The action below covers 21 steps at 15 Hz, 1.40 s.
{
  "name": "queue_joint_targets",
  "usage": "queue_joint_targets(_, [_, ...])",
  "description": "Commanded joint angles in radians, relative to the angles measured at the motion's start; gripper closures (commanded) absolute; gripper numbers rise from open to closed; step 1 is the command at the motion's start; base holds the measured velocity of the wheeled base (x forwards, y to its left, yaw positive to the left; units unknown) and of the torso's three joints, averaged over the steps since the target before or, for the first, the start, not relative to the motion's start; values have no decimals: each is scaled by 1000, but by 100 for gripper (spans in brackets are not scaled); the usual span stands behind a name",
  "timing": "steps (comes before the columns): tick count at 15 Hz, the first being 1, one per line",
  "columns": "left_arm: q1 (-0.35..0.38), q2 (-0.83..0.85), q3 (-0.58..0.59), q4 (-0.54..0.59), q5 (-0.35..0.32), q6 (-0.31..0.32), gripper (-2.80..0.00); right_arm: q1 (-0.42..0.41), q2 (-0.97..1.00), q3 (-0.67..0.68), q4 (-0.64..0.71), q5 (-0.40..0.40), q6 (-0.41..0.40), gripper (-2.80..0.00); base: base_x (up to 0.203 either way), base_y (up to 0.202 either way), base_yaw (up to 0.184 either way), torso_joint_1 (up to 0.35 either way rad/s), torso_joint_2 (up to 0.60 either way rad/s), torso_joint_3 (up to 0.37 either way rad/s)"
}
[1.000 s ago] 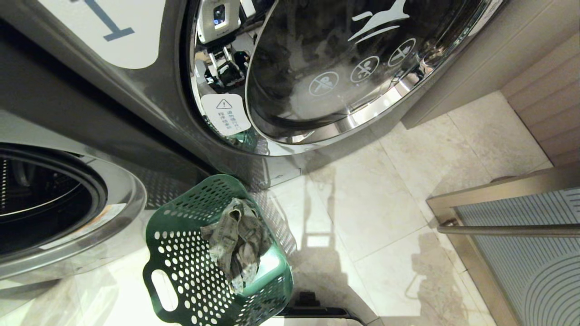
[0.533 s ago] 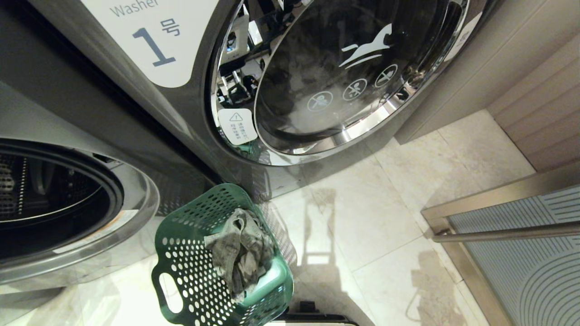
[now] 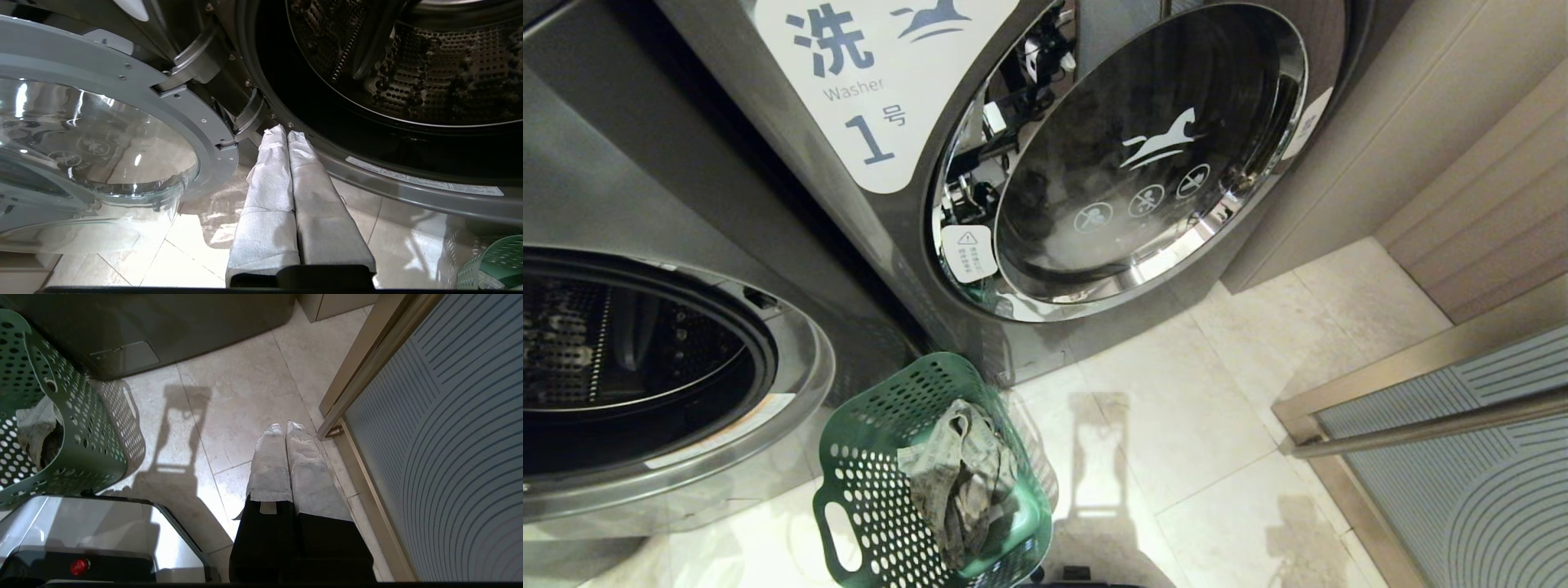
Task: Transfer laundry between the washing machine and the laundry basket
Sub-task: Close the washing machine door with the left hand
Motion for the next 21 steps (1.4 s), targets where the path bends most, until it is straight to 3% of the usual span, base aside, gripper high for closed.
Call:
queue_joint_targets(1, [11, 29, -17, -5, 1, -2, 0, 0, 0, 0, 0, 1, 0, 0, 0, 0, 0, 7, 2, 198])
queue_joint_targets(3, [25, 56, -52, -6, 20, -2, 0, 0, 0, 0, 0, 1, -1, 0, 0, 0, 0, 1, 2, 201])
queue_joint_targets(7, [38, 132, -125, -3, 142, -3, 0, 0, 0, 0, 0, 1, 0, 0, 0, 0, 0, 5, 3, 203])
queue_joint_targets(17, [152, 388, -372, -3, 227, -2, 0, 0, 1, 0, 0, 1, -1, 0, 0, 0, 0, 3, 3, 203])
queue_joint_targets(21, [188, 484, -469, -4, 233, -2, 0, 0, 1, 0, 0, 1, -1, 0, 0, 0, 0, 3, 1, 204])
